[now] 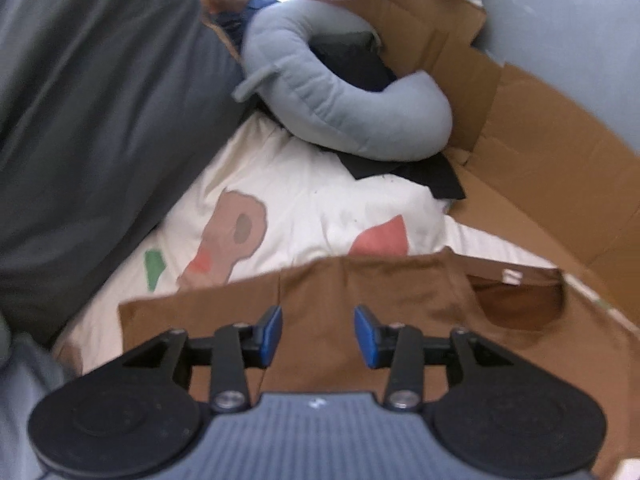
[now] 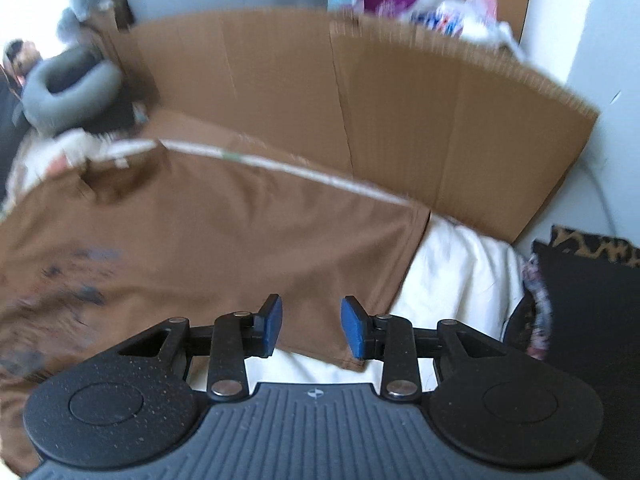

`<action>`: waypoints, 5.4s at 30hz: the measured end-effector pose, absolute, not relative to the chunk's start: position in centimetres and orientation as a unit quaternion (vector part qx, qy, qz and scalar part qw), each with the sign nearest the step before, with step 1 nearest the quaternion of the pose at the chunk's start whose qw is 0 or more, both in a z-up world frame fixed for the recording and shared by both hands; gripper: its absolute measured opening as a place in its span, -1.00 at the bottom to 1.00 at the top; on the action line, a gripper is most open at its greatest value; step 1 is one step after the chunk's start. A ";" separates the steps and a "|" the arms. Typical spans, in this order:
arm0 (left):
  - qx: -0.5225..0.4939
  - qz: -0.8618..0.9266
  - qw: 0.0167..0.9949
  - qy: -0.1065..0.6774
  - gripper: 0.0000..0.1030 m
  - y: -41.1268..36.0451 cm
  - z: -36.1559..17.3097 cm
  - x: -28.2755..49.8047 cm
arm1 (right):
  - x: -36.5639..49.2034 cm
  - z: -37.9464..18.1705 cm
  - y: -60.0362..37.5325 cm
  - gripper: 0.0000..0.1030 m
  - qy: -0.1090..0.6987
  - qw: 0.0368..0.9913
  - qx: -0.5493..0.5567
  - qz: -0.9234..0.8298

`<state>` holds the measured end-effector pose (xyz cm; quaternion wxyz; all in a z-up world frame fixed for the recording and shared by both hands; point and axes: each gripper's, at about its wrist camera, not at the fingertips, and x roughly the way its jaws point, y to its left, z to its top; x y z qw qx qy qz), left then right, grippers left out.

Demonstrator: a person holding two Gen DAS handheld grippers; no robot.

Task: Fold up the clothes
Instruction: 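Open both tools and lift them back above the flat T-shirt, then grasp the T-shirt hem with both tools and lift it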

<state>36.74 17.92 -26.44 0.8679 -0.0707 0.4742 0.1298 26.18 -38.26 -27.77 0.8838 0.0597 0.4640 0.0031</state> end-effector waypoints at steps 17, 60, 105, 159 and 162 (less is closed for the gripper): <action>-0.080 0.118 0.874 0.465 0.10 19.2 -10.2 22.9 | 21.4 -6.2 -38.5 0.10 0.415 0.901 0.125 0.028; -0.098 0.074 0.856 0.502 0.20 19.9 -14.2 5.1 | 5.5 -4.1 -42.6 0.30 0.413 0.895 0.131 0.110; -0.167 -0.001 0.788 0.593 -0.31 10.7 -40.1 1.4 | 6.0 -39.3 -25.9 0.18 0.578 0.763 0.147 0.250; -0.036 -0.107 0.842 0.527 -0.73 9.0 -34.4 14.7 | 16.1 -31.8 -28.9 -0.91 0.492 0.835 0.117 0.216; -0.045 -0.098 0.841 0.530 -0.60 9.6 -34.9 14.9 | 17.0 -33.1 -28.6 -0.91 0.502 0.833 0.113 0.204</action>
